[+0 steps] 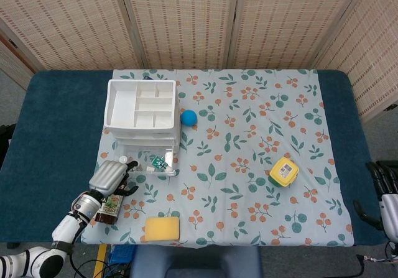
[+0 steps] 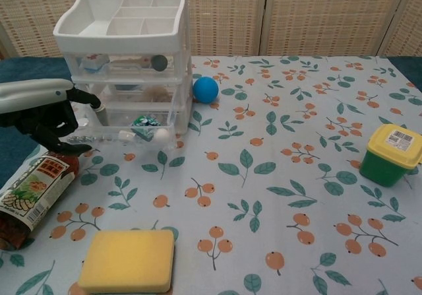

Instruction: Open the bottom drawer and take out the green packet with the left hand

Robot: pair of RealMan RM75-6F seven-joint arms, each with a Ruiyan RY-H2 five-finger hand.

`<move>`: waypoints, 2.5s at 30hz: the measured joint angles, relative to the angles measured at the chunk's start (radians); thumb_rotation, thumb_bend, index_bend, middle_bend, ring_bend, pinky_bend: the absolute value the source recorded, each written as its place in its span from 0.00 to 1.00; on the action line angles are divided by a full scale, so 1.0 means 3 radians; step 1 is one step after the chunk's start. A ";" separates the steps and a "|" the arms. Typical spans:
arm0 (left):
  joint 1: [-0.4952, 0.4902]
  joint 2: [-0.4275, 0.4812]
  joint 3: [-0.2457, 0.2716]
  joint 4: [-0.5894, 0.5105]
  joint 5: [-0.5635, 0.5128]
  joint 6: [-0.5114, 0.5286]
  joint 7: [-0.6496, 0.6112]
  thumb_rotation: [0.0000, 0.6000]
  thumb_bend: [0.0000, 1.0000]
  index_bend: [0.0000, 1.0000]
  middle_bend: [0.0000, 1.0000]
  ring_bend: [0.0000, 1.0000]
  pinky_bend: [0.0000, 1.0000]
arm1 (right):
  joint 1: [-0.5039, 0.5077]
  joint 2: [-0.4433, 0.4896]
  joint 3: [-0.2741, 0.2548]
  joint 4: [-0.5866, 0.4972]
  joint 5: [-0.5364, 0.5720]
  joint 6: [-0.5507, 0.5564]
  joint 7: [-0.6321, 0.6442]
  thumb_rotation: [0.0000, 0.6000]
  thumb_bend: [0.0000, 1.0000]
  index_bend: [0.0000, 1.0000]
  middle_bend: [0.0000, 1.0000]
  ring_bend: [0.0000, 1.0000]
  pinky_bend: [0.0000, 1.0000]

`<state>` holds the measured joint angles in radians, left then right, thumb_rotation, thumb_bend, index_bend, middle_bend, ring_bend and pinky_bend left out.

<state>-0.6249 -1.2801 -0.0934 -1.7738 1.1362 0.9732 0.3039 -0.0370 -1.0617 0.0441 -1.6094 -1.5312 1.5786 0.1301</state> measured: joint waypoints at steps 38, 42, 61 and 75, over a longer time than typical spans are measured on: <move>-0.0828 -0.0257 0.0256 0.2375 0.2772 0.0867 -0.0799 1.00 0.28 0.32 0.89 1.00 1.00 | -0.0094 0.0399 0.0027 -0.0415 -0.0142 0.0267 -0.0332 1.00 0.36 0.00 0.07 0.00 0.00; -0.0893 -0.0381 0.0345 0.2527 0.2843 0.0898 -0.0806 1.00 0.28 0.32 0.89 1.00 1.00 | -0.0096 0.0390 0.0019 -0.0420 -0.0139 0.0255 -0.0343 1.00 0.36 0.00 0.07 0.00 0.00; -0.1151 -0.0558 0.0550 0.2809 0.2874 0.0721 -0.0773 1.00 0.28 0.32 0.89 1.00 1.00 | -0.0132 0.0359 0.0002 -0.0413 -0.0084 0.0236 -0.0359 1.00 0.36 0.00 0.07 0.00 0.00; -0.1199 -0.0630 0.0671 0.2905 0.2805 0.0659 -0.0840 1.00 0.28 0.32 0.89 1.00 1.00 | -0.0113 0.0352 0.0012 -0.0439 -0.0067 0.0194 -0.0398 1.00 0.36 0.00 0.07 0.00 0.00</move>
<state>-0.9845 -1.4692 0.1079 -0.9024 1.9778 1.1711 0.0519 -0.0708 -0.9561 0.0478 -1.7413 -1.5514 1.6369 0.0107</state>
